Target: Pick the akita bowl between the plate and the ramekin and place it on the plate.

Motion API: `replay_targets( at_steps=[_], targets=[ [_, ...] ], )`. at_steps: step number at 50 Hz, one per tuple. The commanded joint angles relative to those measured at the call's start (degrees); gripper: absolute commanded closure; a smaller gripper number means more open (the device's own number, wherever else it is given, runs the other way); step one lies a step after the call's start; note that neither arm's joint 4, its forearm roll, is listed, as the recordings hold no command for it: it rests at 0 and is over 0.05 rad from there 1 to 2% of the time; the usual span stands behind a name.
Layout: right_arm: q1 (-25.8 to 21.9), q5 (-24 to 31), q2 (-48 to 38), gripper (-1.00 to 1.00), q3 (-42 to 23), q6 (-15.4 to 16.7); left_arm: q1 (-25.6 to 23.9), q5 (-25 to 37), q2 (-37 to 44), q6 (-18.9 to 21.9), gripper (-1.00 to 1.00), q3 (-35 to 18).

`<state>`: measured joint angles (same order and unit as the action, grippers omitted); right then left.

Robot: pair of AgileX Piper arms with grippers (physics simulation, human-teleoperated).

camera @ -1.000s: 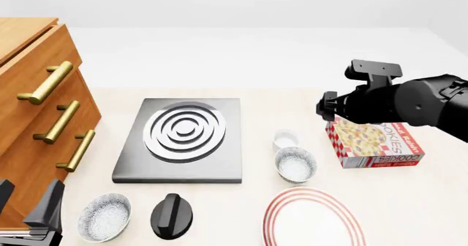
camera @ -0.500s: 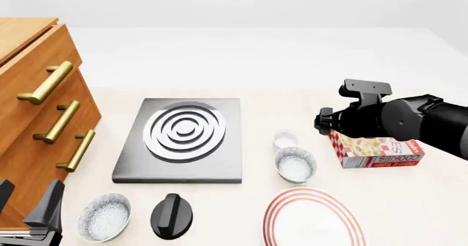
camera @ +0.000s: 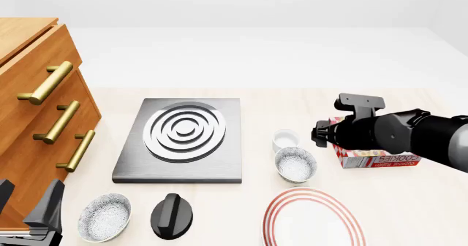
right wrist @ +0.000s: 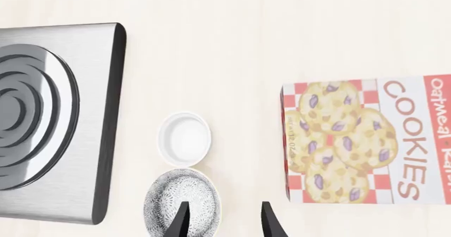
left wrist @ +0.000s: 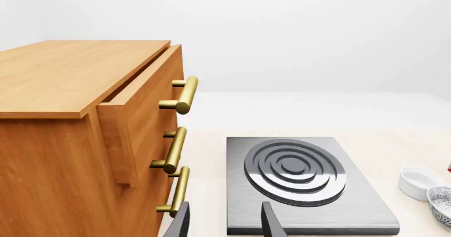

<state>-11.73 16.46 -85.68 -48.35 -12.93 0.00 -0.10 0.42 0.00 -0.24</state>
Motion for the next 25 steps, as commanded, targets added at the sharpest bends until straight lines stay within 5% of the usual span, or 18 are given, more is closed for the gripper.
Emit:
replay_targets(
  at_steps=[1,25],
  targets=[
    [-0.12,-1.38,-0.77,-1.0,0.85,-0.81,0.0,0.0,0.0,0.0,-1.0,0.0],
    [-1.65,-5.92,-5.05,-1.0,2.99,-2.65,0.0,0.0,0.0,0.0,-1.0,0.0]
  ],
)
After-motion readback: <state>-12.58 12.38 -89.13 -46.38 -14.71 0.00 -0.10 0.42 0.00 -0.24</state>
